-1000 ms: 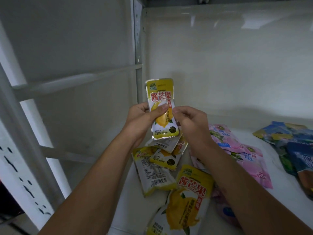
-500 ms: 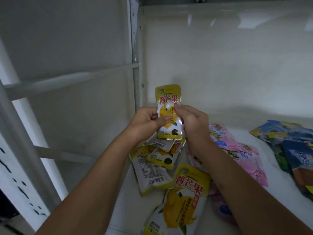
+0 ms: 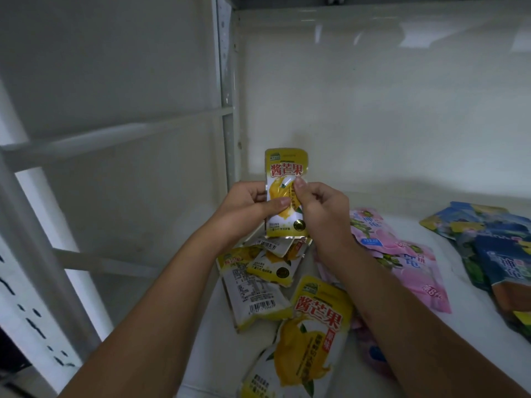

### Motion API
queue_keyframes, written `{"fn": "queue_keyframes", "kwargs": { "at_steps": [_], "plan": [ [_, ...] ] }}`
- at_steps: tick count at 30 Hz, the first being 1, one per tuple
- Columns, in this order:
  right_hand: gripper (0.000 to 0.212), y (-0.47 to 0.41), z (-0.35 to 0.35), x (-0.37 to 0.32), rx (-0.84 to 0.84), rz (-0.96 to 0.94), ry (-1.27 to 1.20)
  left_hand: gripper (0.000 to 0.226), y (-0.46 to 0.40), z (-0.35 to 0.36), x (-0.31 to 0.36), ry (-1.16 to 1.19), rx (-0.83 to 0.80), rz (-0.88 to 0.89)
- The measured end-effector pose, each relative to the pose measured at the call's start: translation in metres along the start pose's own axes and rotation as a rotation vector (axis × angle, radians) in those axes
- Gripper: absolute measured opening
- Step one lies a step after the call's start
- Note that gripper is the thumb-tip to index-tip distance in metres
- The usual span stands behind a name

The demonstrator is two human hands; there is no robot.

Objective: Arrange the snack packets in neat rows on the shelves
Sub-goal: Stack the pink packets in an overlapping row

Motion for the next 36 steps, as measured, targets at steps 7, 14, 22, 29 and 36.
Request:
{"fn": "queue_keyframes", "kwargs": {
  "at_steps": [7, 14, 22, 29, 36],
  "plan": [
    [0.021, -0.006, -0.003, 0.010, -0.080, 0.157, 0.107, 0.024, -0.002, -0.004, -0.003, -0.078, 0.145, -0.052],
    [0.022, -0.019, -0.022, -0.003, 0.009, 0.240, 0.196, 0.013, -0.003, -0.012, -0.017, -0.388, 0.297, -0.161],
    [0.020, -0.022, -0.116, -0.011, -0.044, 0.207, 0.379, 0.039, -0.002, -0.013, -0.021, -0.714, 0.302, -0.234],
    [0.027, -0.020, -0.164, -0.011, -0.182, 0.118, 0.932, 0.009, 0.007, 0.010, -0.001, -0.567, 0.406, 0.077],
    [0.056, 0.003, -0.160, -0.004, -0.253, 0.145, 1.122, 0.018, 0.014, 0.116, 0.038, -0.491, 0.292, 0.170]
  ]
}}
Point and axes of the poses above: each hand's wrist, its own y-axis away from the middle knuckle, its own z-axis out of the palm, x = y × z, the point moved 2 cm from there along -y, towards the middle knuckle, and after that the axes turned 6 degrees about -z, right-handed, at the moved point
